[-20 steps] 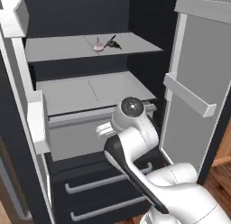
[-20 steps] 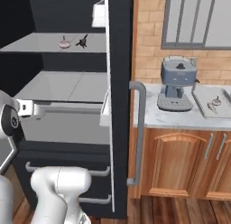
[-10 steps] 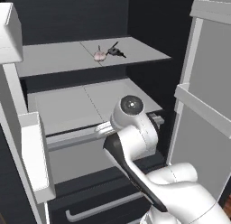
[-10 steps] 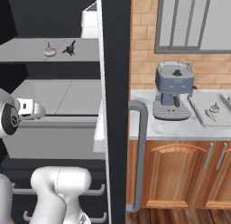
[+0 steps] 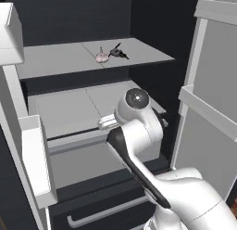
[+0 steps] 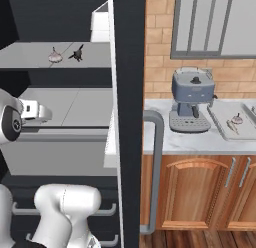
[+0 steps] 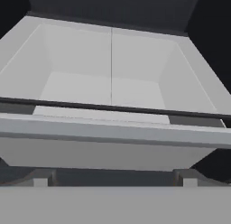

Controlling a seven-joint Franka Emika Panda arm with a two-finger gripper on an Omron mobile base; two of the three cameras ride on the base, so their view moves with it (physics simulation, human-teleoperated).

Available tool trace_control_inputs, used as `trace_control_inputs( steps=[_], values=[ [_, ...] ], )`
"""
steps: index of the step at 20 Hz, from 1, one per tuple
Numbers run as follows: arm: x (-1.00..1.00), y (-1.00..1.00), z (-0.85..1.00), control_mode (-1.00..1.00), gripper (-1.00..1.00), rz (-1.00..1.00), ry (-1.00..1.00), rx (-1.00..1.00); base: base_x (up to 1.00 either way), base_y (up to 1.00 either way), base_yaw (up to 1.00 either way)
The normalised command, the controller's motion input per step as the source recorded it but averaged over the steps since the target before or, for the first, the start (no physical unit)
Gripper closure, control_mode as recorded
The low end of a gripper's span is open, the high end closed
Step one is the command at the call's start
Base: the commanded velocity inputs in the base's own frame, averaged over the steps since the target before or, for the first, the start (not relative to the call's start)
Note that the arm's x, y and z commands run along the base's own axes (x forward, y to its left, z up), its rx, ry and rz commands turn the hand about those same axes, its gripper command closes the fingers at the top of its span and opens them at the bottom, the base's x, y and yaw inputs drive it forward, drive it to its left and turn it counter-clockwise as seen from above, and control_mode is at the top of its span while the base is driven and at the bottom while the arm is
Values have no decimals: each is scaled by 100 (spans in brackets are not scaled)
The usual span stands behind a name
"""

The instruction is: Place one garlic and one fish in each tupperware on the nearby counter, to pack two identical lunches.

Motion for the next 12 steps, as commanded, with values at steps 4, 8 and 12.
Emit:
trace_control_inputs(
  steps=[4,8,12],
  values=[
    [12,0,100,-100,-100,-7,0,0,0,0,0],
    [26,0,100,-100,-100,-2,7,0,0,0,0],
    [53,-18,94,-100,-100,0,5,7,0,0,0]
  ],
)
